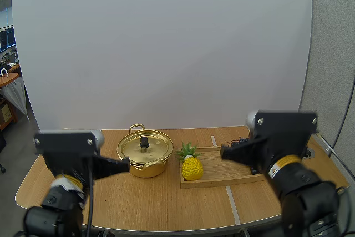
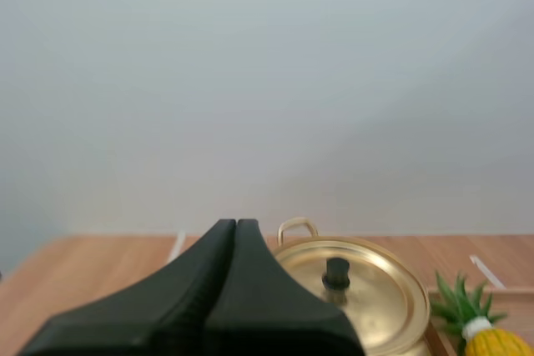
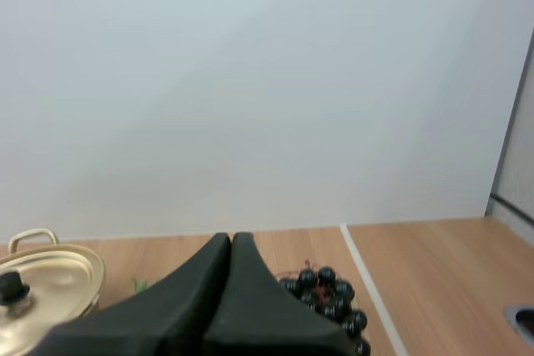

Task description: Open the pot, put the grape inside, and close it

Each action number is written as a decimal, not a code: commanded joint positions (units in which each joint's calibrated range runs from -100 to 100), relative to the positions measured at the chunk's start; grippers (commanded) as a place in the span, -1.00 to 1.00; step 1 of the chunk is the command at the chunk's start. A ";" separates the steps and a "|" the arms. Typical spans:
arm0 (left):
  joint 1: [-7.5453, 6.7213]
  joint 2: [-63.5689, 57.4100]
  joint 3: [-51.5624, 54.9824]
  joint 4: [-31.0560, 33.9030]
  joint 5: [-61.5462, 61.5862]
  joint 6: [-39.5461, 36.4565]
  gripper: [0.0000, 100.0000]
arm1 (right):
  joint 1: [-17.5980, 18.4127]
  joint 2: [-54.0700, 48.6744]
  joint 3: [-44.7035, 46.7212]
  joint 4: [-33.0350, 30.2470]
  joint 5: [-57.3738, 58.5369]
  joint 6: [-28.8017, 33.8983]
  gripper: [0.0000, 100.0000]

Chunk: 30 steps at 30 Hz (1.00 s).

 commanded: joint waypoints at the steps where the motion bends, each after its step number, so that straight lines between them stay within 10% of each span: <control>1: 0.08 0.32 -11.83 0.86 4.33 9.19 -1.00 | -0.03 -0.08 -12.45 -1.63 7.80 -0.05 -1.00; 12: 0.08 0.32 -35.37 0.86 43.22 9.76 -1.00 | -0.03 -0.08 -26.29 -1.78 32.47 -0.05 -1.00; 30: 0.08 25.28 -47.44 -7.33 49.29 12.60 -1.00 | -0.03 21.49 -40.78 -2.15 51.01 -4.00 -1.00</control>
